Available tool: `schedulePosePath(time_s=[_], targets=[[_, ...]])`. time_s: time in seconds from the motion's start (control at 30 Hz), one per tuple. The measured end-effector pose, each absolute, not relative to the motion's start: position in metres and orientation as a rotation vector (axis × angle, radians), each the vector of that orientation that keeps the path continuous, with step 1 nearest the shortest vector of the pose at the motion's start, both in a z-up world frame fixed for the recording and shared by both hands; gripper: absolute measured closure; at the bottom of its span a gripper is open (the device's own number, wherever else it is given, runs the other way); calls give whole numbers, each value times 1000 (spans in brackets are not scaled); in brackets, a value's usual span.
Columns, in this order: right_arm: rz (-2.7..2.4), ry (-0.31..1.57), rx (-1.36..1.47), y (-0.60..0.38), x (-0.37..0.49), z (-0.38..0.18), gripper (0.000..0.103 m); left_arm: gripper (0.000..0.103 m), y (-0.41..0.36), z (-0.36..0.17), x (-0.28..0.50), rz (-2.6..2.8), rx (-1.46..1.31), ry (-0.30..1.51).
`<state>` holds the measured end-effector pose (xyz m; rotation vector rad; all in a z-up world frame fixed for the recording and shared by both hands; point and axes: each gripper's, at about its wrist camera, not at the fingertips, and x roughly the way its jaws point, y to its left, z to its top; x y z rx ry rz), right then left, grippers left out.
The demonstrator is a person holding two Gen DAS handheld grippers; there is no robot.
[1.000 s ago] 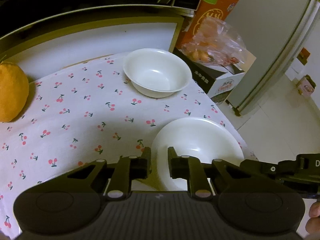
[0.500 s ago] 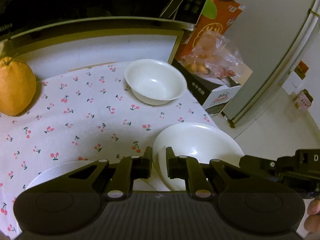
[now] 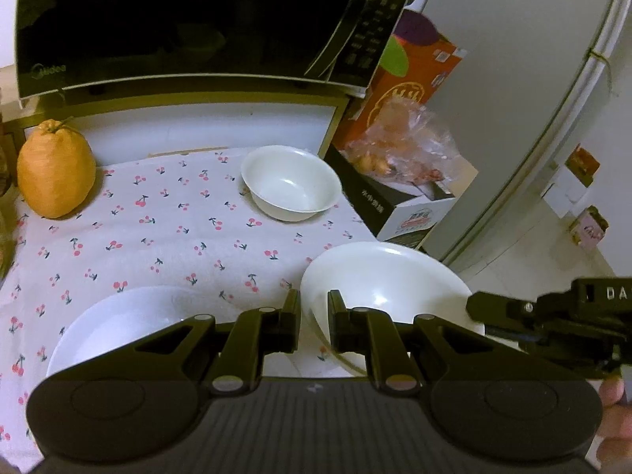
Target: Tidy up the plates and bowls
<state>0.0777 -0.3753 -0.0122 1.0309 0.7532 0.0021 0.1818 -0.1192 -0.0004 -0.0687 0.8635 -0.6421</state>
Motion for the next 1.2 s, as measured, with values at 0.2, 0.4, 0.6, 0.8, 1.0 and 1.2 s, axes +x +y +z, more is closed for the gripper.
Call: schedulePosePath(time_s=[0.2, 0.4, 0.6, 0.8, 1.0, 1.2], targets=[[38, 751, 989, -379, 63, 2, 92, 91, -115, 4, 155, -641, -89, 848], [75, 769, 961, -380, 49, 7, 92, 91, -106, 4, 135, -632, -143, 847], [111, 804, 902, -381, 39, 9, 92, 91, -104, 2, 116, -629, -162, 858], [105, 853, 851, -383, 34, 5, 92, 91, -110, -2, 101, -635, -123, 851], [99, 909, 790, -379, 33, 0, 91, 90, -112, -10, 89, -629, -73, 853], [97, 958, 732, -371, 34, -6, 91, 90, -111, -18, 86, -615, -57, 877]])
